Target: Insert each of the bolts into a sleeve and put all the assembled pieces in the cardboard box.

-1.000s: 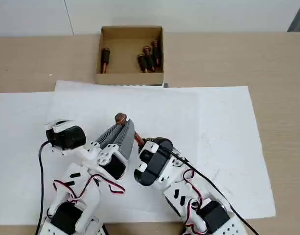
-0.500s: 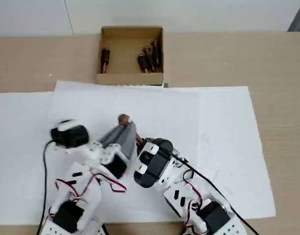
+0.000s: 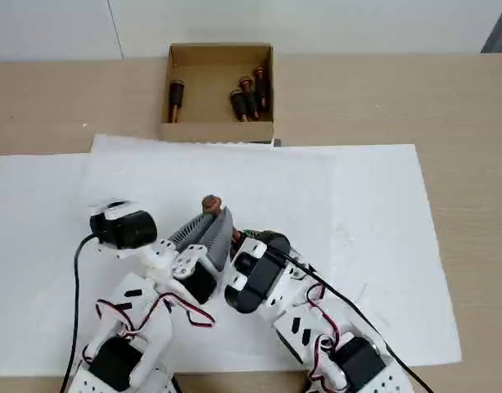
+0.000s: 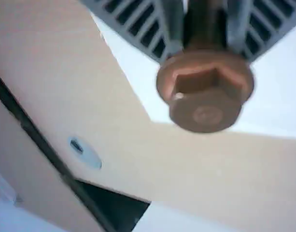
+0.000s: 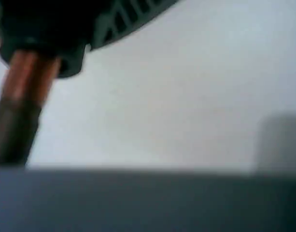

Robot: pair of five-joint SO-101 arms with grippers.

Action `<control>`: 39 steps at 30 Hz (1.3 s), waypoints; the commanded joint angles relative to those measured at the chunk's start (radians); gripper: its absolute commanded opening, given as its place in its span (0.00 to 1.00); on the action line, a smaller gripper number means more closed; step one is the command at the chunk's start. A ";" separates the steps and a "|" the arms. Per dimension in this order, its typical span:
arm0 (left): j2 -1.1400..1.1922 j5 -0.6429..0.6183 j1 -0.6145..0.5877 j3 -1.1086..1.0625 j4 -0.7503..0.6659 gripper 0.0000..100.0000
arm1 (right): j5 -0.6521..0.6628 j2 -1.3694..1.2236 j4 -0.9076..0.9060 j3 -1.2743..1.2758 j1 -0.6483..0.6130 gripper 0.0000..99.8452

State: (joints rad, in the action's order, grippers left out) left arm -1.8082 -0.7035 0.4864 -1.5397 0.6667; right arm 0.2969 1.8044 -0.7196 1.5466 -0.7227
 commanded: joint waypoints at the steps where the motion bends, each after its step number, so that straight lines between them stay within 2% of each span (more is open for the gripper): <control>1: -0.009 0.009 0.018 0.008 0.049 0.01 | 0.009 0.008 0.028 -0.068 0.007 0.00; 7: -0.009 0.009 0.081 0.010 0.150 0.01 | 0.009 0.008 0.102 -0.068 0.047 0.00; 13: -0.009 0.015 0.114 0.007 0.164 0.01 | 0.009 0.008 0.107 -0.063 0.047 0.00; 17: -0.008 0.072 0.107 0.007 0.167 0.10 | 0.009 0.008 0.105 -0.060 0.047 0.00; 19: -0.008 0.095 0.058 0.007 0.164 0.18 | 0.009 0.008 0.105 -0.060 0.047 0.00; 22: -0.008 0.164 -0.012 0.007 0.164 0.23 | 0.009 0.008 0.105 -0.060 0.047 0.00; 27: -0.008 0.242 -0.135 0.025 0.152 0.23 | 0.009 0.008 0.105 -0.041 0.047 0.00; 32: -0.008 0.244 -0.206 0.119 0.155 0.23 | 0.009 0.008 0.105 -0.006 0.050 0.00; 39: -0.008 0.244 -0.288 0.205 0.155 0.20 | 0.005 0.008 0.107 0.038 0.150 0.00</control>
State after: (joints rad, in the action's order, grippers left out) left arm -1.8082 -0.4672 0.2163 -1.3986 0.8263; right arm 0.3000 1.8044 -0.6460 1.5973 -0.6122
